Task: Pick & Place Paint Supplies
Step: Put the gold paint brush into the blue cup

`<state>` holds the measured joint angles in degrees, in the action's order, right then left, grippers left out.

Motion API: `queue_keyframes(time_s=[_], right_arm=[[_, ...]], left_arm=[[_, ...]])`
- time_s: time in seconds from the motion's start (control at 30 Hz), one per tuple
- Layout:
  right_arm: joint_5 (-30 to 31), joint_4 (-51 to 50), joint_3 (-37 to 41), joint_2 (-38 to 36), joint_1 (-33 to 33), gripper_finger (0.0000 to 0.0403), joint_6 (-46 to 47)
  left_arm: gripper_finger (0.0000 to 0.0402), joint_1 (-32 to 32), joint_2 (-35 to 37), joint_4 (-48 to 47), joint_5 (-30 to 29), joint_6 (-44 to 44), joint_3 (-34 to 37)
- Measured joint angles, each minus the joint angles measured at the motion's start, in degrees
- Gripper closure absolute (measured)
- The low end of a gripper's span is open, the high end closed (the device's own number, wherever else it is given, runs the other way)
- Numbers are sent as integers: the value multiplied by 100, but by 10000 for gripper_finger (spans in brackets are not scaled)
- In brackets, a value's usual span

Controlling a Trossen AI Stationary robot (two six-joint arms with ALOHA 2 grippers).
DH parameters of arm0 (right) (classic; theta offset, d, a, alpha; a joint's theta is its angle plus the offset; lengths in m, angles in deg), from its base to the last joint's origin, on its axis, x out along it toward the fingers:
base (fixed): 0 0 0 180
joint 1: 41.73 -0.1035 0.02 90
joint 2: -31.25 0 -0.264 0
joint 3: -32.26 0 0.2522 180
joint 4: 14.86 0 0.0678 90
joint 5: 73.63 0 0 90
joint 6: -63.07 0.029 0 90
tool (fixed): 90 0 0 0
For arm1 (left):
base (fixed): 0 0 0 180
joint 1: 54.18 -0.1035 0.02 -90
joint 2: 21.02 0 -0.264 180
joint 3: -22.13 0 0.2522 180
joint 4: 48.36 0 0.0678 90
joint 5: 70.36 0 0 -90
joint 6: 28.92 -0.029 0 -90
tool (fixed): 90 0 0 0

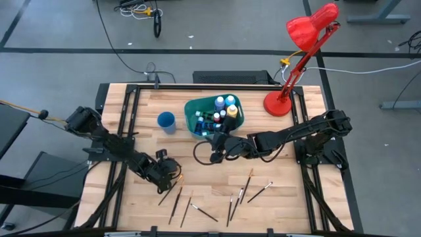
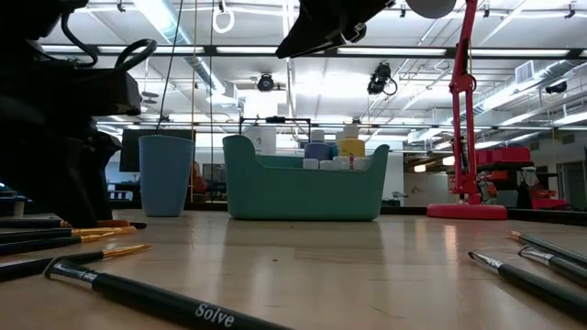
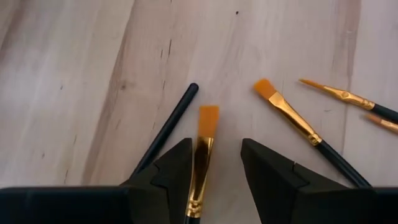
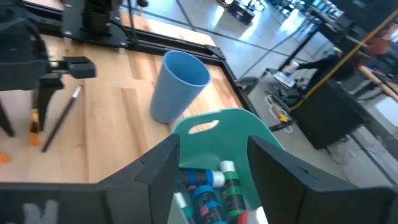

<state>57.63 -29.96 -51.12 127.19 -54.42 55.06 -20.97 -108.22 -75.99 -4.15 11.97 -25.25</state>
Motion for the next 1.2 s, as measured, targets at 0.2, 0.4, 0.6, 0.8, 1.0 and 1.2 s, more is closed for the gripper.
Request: queue_keyframes(time_s=[0.2, 0.4, 0.6, 0.8, 1.0, 1.2], right_arm=[[-327, 2, 0, 0, 0, 211, 0], [-331, 0, 0, 0, 0, 211, 0], [-326, 2, 0, 0, 0, 211, 0], [-318, 0, 0, 0, 0, 211, 0], [-299, 9, 0, 0, 0, 211, -6], [616, 59, 0, 0, -2, 211, -401]], left_arm=[[286, -2, -2, 29, -80, -151, 4], [365, -13, -25, 164, -367, -131, 7], [386, -9, -30, -46, -425, -305, -499], [392, 13, 4, -1897, -1335, -1048, -1765], [390, -40, 275, -3862, -2643, -1397, -3510], [392, 149, 1079, -4505, -3958, -1810, -4692]])
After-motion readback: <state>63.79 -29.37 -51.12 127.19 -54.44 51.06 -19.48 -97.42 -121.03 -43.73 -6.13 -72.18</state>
